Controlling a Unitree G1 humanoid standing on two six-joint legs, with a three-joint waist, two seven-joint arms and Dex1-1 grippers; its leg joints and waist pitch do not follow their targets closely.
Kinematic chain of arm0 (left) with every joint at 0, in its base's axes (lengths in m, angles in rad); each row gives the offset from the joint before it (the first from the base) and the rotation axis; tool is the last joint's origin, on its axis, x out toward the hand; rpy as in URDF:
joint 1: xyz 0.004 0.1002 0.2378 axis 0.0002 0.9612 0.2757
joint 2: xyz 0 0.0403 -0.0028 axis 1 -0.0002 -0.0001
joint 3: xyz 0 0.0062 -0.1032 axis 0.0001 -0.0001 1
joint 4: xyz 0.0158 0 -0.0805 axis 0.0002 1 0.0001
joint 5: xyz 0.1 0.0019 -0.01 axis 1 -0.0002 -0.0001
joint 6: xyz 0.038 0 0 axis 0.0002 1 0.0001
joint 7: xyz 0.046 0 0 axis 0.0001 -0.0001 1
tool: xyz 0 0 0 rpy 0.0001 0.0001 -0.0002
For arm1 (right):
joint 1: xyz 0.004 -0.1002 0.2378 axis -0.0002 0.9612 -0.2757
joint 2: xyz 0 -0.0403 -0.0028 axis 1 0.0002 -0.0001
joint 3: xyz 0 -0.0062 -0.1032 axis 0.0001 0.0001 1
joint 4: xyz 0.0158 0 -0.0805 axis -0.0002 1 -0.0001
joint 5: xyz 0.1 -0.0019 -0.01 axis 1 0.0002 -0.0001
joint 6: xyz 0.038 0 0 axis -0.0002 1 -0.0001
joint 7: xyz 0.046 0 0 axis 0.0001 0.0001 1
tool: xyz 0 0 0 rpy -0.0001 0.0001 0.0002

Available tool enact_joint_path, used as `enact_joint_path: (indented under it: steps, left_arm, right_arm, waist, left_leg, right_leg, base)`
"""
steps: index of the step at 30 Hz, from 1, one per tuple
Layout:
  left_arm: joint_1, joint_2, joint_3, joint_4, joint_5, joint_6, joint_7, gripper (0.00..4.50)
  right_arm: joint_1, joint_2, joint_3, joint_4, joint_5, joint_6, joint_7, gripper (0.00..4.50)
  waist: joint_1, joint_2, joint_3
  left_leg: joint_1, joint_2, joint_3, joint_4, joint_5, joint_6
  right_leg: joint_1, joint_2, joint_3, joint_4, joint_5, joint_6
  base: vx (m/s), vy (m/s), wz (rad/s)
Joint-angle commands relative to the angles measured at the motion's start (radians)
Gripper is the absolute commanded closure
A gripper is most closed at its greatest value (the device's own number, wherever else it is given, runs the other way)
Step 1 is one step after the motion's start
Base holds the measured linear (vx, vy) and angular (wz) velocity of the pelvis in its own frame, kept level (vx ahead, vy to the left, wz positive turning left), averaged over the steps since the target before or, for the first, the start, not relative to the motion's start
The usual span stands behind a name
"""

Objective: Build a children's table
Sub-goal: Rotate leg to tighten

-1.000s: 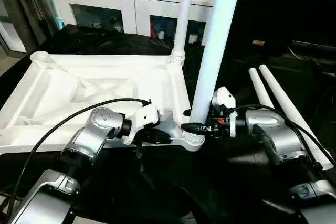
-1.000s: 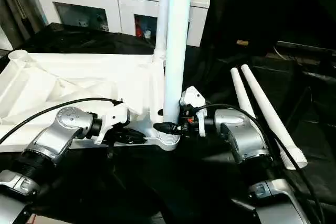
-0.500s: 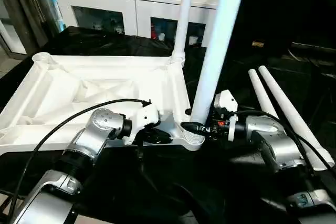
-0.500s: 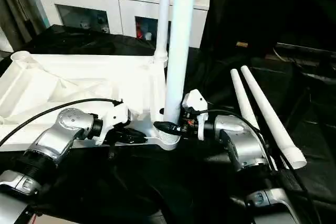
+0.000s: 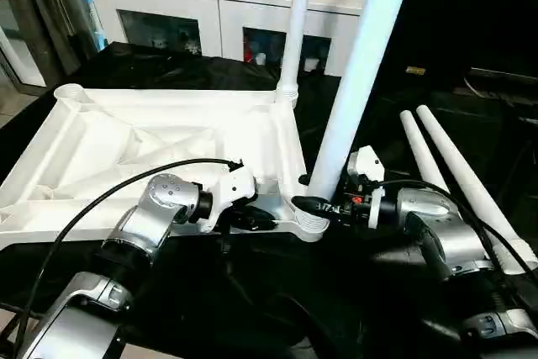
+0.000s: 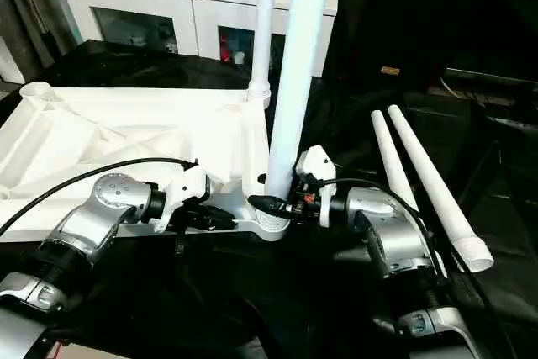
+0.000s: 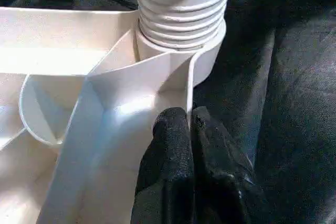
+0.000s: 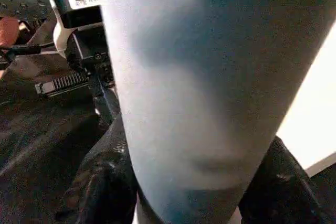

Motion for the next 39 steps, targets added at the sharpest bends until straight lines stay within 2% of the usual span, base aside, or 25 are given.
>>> enact_joint_path:
  steps: [1,4,6,7,8,10,11,12,13,16,18,20,21,24,25,26,31,37,39]
  left_arm:
    - [-0.051,-0.004,0.059,-0.012,-0.016,-0.011,0.072,4.5]
    - [-0.056,-0.019,0.066,-0.007,-0.011,0.013,0.111,4.5]
    - [-0.073,-0.055,0.074,0.022,0.007,0.039,0.196,4.5]
    - [-0.077,-0.063,0.075,0.028,0.011,0.046,0.214,4.5]
    - [-0.09,-0.085,0.077,0.045,0.022,0.068,0.262,4.5]
    - [-0.1,-0.107,0.077,0.057,0.028,0.085,0.295,4.5]
    - [-0.104,-0.114,0.077,0.061,0.03,0.09,0.306,4.5]
    - [-0.118,-0.143,0.083,0.073,0.033,0.111,0.353,4.5]
    - [-0.128,-0.162,0.086,0.083,0.034,0.126,0.388,4.5]
    - [-0.157,-0.232,0.095,0.11,0.04,0.178,0.493,4.5]
    - [-0.167,-0.286,0.089,0.119,0.056,0.203,0.542,4.5]
    - [-0.166,-0.3,0.079,0.117,0.062,0.21,0.55,4.5]
    - [-0.164,-0.298,0.065,0.117,0.073,0.203,0.548,4.5]
    - [-0.161,-0.294,0.062,0.118,0.077,0.202,0.55,4.5]
    - [-0.162,-0.287,0.063,0.122,0.079,0.199,0.552,4.5]
    - [-0.164,-0.282,0.062,0.128,0.084,0.197,0.556,4.5]
    - [-0.164,-0.273,0.066,0.127,0.098,0.192,0.558,4.5]
    - [-0.154,-0.262,0.059,0.113,0.102,0.175,0.547,4.5]
    - [-0.147,-0.259,0.058,0.105,0.101,0.173,0.541,4.5]
  right_arm:
    - [0.054,0.02,0.06,0.096,-0.052,0.036,-0.018,2.59]
    - [0.013,0.064,0.035,0.191,-0.096,-0.002,-0.168,2.59]
    - [-0.038,0.127,-0.002,0.306,-0.135,-0.027,-0.385,2.59]
    - [-0.045,0.137,-0.009,0.319,-0.135,-0.025,-0.41,2.59]
    - [-0.065,0.164,-0.032,0.354,-0.123,-0.012,-0.47,2.59]
    - [-0.083,0.188,-0.053,0.382,-0.108,0.002,-0.514,2.59]
    - [-0.089,0.195,-0.06,0.392,-0.102,0.005,-0.528,2.59]
    - [-0.108,0.212,-0.073,0.418,-0.094,0.008,-0.565,2.59]
    - [-0.122,0.224,-0.081,0.441,-0.089,0.006,-0.592,2.59]
    - [-0.175,0.262,-0.112,0.523,-0.073,-0.001,-0.668,2.59]
    - [-0.219,0.286,-0.131,0.587,-0.077,0.0,-0.714,2.59]
    - [-0.231,0.291,-0.131,0.601,-0.084,0.003,-0.722,2.59]
    - [-0.234,0.292,-0.122,0.602,-0.096,0.002,-0.721,2.59]
    - [-0.235,0.295,-0.116,0.599,-0.104,-0.003,-0.717,2.59]
    - [-0.235,0.298,-0.114,0.597,-0.105,-0.005,-0.71,2.59]
    - [-0.24,0.301,-0.114,0.605,-0.108,-0.01,-0.703,2.59]
    - [-0.26,0.302,-0.099,0.639,-0.139,-0.016,-0.703,2.59]
    - [-0.262,0.297,-0.092,0.633,-0.152,-0.042,-0.684,2.59]
    - [-0.264,0.298,-0.096,0.626,-0.15,-0.046,-0.665,2.03]
  waist:
    - [-0.004,0.015,-0.051]
    - [-0.01,0.017,-0.049]
    - [-0.028,0.017,-0.045]
    - [-0.039,0.018,-0.042]
    - [-0.044,0.016,-0.042]
    - [-0.047,0.018,-0.04]
    - [-0.051,0.015,-0.039]
    - [-0.049,0.017,-0.039]
    - [-0.053,0.016,-0.036]
    - [-0.053,0.017,-0.036]
    - [-0.056,0.025,-0.036]
    - [-0.057,0.022,-0.036]
    - [-0.057,0.025,-0.035]
    - [-0.057,0.024,-0.038]
    - [-0.056,0.027,-0.038]
    - [-0.058,0.024,-0.037]
    - [-0.062,0.025,-0.035]
    - [-0.066,0.023,-0.031]
    - [-0.066,0.024,-0.031]
  left_leg:
    - [0.011,0.032,-0.008,-0.074,-0.335,-0.005]
    - [0.012,0.031,-0.011,-0.076,-0.355,-0.022]
    - [0.01,0.027,-0.017,-0.078,-0.395,-0.045]
    - [0.012,0.024,-0.02,-0.078,-0.421,-0.05]
    - [0.013,0.023,-0.022,-0.077,-0.434,-0.046]
    - [0.021,0.022,-0.021,-0.074,-0.45,-0.042]
    - [0.021,0.019,-0.021,-0.072,-0.464,-0.034]
    - [0.02,0.02,-0.023,-0.072,-0.462,-0.026]
    - [0.022,0.018,-0.022,-0.07,-0.471,-0.023]
    - [0.024,0.017,-0.025,-0.067,-0.483,-0.023]
    - [0.024,0.016,-0.029,-0.068,-0.502,-0.024]
    - [0.027,0.015,-0.028,-0.066,-0.512,-0.019]
    - [0.021,0.014,-0.03,-0.069,-0.507,-0.012]
    - [0.016,0.017,-0.03,-0.074,-0.499,-0.006]
    - [0.018,0.017,-0.03,-0.075,-0.5,-0.007]
    - [0.017,0.018,-0.03,-0.076,-0.507,-0.007]
    - [0.021,0.016,-0.031,-0.074,-0.53,-0.009]
    - [0.025,0.014,-0.034,-0.072,-0.554,-0.008]
    - [0.025,0.015,-0.035,-0.074,-0.561,-0.008]
  right_leg:
    - [0.036,-0.055,0.049,-0.067,-0.284,-0.201]
    - [0.032,-0.056,0.048,-0.069,-0.32,-0.195]
    - [0.03,-0.058,0.044,-0.075,-0.403,-0.173]
    - [0.028,-0.058,0.041,-0.082,-0.459,-0.156]
    - [0.028,-0.058,0.039,-0.088,-0.495,-0.138]
    - [0.017,-0.058,0.039,-0.095,-0.519,-0.134]
    - [0.017,-0.057,0.036,-0.101,-0.549,-0.125]
    - [0.018,-0.058,0.034,-0.106,-0.567,-0.113]
    - [0.012,-0.056,0.032,-0.109,-0.584,-0.109]
    - [0.011,-0.056,0.025,-0.115,-0.611,-0.099]
    - [0.012,-0.054,0.018,-0.118,-0.62,-0.086]
    - [0.01,-0.054,0.015,-0.124,-0.62,-0.084]
    - [0.015,-0.055,0.014,-0.124,-0.616,-0.082]
    - [0.018,-0.056,0.017,-0.121,-0.585,-0.088]
    - [0.017,-0.056,0.017,-0.121,-0.578,-0.092]
    - [0.016,-0.055,0.017,-0.12,-0.576,-0.094]
    - [0.011,-0.057,0.015,-0.124,-0.607,-0.089]
    - [0.006,-0.058,0.006,-0.138,-0.667,-0.057]
    - [0.005,-0.058,0.006,-0.138,-0.665,-0.055]
  base:
    - [0.0,0.0,0.0]
    - [0.0,0.0,0.0]
    - [0.0,0.0,0.0]
    - [0.0,0.0,0.0]
    - [0.0,0.0,0.0]
    - [0.0,0.0,0.0]
    - [0.0,0.0,0.0]
    - [0.0,0.0,0.0]
    - [0.0,0.0,0.0]
    - [0.0,0.0,0.0]
    - [0.0,0.0,0.0]
    - [0.0,0.0,0.0]
    - [0.0,0.0,0.0]
    - [0.0,0.0,0.0]
    - [0.0,0.0,0.0]
    - [0.0,0.0,0.0]
    - [0.0,0.0,0.0]
    - [0.0,0.0,0.0]
    - [0.0,0.0,0.0]
